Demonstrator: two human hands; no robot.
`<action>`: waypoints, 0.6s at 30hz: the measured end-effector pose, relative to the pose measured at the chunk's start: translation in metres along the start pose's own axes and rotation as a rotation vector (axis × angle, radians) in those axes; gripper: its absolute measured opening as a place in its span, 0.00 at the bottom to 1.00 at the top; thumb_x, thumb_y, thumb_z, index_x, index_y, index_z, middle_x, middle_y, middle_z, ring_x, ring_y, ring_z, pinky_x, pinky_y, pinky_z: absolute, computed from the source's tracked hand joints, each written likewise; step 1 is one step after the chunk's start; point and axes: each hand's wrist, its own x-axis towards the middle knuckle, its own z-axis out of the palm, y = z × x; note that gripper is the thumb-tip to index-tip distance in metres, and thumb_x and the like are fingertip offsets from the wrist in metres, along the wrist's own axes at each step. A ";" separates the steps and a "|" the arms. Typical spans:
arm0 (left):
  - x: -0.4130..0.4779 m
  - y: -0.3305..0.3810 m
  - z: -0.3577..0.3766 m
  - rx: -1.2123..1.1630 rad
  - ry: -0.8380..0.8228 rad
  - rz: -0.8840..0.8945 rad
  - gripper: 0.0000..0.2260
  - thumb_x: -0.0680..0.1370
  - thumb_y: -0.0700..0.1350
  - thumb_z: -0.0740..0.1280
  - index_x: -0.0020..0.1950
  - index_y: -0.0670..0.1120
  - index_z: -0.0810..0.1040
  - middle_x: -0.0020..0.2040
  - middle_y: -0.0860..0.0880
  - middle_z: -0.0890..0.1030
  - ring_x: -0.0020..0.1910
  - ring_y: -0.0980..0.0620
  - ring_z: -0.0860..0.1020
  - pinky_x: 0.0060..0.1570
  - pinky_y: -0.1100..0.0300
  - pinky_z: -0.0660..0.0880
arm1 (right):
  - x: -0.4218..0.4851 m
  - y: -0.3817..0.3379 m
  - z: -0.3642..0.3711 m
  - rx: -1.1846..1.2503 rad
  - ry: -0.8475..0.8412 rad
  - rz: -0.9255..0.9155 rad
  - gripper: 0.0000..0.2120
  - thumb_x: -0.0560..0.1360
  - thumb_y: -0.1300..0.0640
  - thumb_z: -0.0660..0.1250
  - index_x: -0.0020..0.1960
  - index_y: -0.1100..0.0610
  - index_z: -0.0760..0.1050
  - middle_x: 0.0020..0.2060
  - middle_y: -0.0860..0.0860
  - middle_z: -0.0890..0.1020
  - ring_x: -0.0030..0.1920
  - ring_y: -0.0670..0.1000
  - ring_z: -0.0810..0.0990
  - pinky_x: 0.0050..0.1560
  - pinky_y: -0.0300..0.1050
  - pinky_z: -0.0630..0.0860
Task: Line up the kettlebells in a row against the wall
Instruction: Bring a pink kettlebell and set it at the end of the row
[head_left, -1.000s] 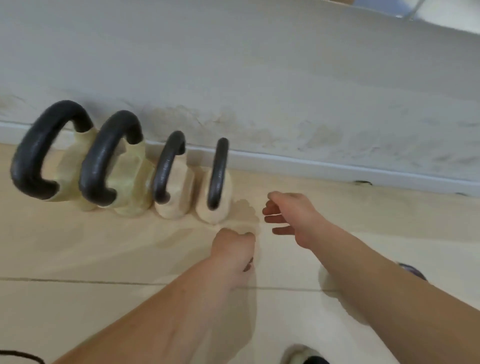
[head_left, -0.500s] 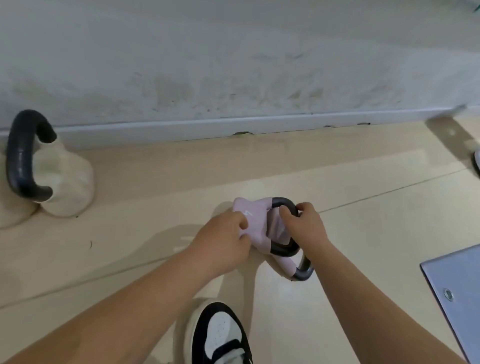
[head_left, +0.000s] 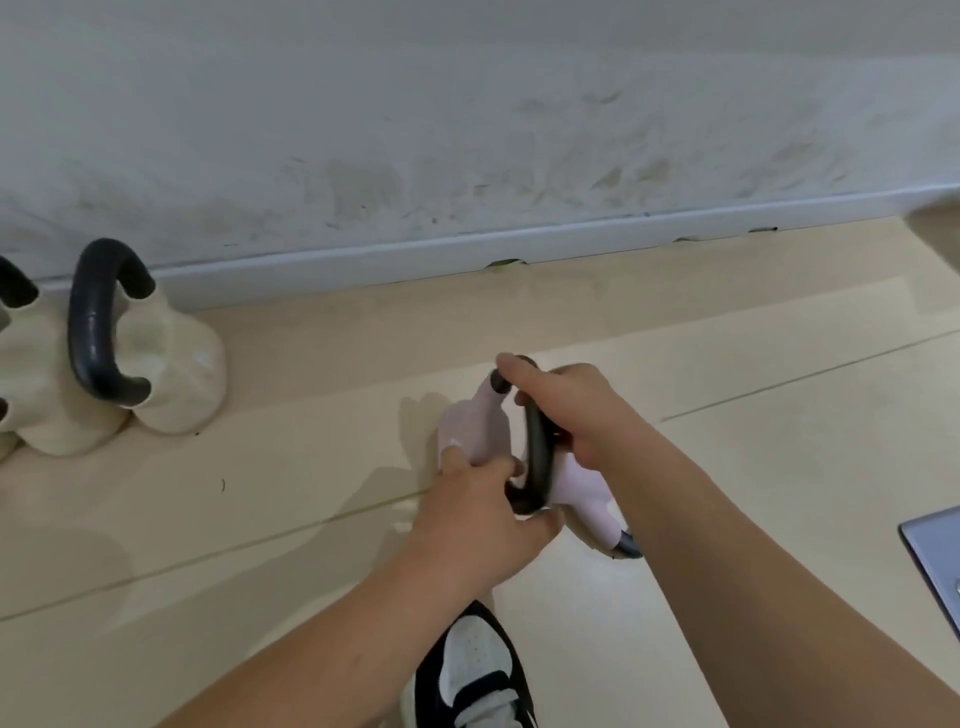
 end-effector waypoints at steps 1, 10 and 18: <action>0.002 -0.001 -0.006 -0.061 0.024 -0.062 0.19 0.72 0.64 0.70 0.58 0.57 0.78 0.54 0.53 0.75 0.46 0.50 0.80 0.41 0.58 0.74 | -0.001 -0.007 0.014 -0.017 -0.038 -0.011 0.20 0.74 0.45 0.76 0.46 0.63 0.80 0.37 0.55 0.82 0.36 0.55 0.81 0.33 0.43 0.78; -0.001 -0.010 -0.024 -0.758 -0.116 -0.311 0.14 0.79 0.52 0.71 0.64 0.53 0.75 0.49 0.47 0.82 0.44 0.49 0.81 0.49 0.51 0.84 | -0.008 -0.022 0.045 -0.080 -0.004 0.042 0.24 0.71 0.45 0.77 0.57 0.60 0.76 0.47 0.53 0.80 0.44 0.52 0.78 0.48 0.53 0.76; -0.008 -0.048 -0.039 -0.703 0.163 -0.307 0.06 0.81 0.50 0.67 0.52 0.48 0.79 0.34 0.52 0.74 0.30 0.53 0.71 0.31 0.63 0.70 | -0.021 -0.031 0.105 0.119 -0.067 -0.083 0.07 0.75 0.59 0.72 0.47 0.62 0.76 0.43 0.58 0.75 0.43 0.58 0.76 0.47 0.59 0.81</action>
